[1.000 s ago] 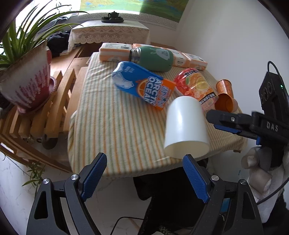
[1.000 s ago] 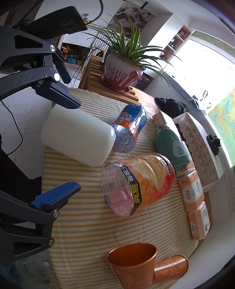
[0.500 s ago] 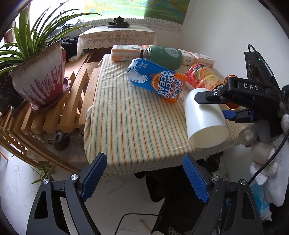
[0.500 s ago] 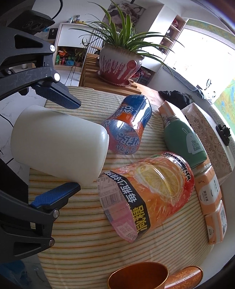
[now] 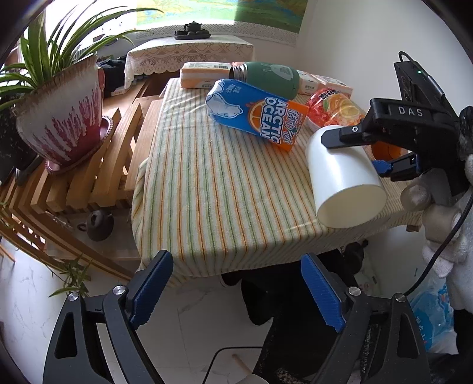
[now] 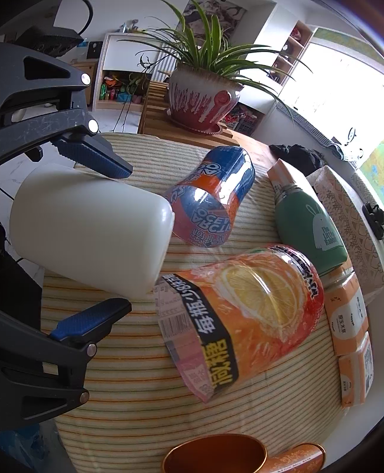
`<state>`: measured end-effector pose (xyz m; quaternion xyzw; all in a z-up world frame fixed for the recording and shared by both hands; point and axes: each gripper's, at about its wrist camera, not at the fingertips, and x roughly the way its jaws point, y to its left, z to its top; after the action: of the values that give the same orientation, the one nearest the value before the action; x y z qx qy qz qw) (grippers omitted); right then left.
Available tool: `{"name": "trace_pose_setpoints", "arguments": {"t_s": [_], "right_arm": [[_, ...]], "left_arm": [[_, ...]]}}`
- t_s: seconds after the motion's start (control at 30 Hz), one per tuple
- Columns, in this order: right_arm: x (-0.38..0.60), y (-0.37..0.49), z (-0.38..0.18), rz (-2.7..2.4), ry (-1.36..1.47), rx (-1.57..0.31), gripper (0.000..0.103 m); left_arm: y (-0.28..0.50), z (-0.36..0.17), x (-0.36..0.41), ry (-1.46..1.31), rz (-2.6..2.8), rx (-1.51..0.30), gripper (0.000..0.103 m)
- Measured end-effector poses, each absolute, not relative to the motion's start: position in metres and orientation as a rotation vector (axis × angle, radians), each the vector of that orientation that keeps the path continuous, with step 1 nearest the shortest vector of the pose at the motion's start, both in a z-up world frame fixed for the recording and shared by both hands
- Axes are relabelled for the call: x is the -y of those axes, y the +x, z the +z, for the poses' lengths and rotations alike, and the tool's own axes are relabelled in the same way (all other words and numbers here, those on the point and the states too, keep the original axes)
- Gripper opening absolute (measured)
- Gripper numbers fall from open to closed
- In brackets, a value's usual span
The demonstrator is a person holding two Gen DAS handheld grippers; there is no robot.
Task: Flip cup upside down
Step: 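Lift the white cup with the left gripper and rotate it rim-down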
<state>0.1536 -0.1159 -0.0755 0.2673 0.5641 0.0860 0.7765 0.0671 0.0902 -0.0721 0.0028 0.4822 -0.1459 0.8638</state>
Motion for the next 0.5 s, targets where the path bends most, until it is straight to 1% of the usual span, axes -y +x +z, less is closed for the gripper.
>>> {"name": "trace_pose_setpoints", "arguments": {"t_s": [0.13, 0.37, 0.5], "right_arm": [[0.118, 0.155, -0.076, 0.201, 0.592, -1.235, 0.076], [0.116, 0.149, -0.074, 0.219, 0.586, -1.226, 0.075], [0.113, 0.138, -0.066, 0.24, 0.559, -1.181, 0.075]], "left_arm": [[0.068, -0.078, -0.093, -0.017, -0.304, -1.022, 0.093], [0.07, -0.085, -0.098, -0.054, -0.296, -1.035, 0.093], [0.07, -0.086, -0.101, -0.071, -0.295, -1.033, 0.093]]}}
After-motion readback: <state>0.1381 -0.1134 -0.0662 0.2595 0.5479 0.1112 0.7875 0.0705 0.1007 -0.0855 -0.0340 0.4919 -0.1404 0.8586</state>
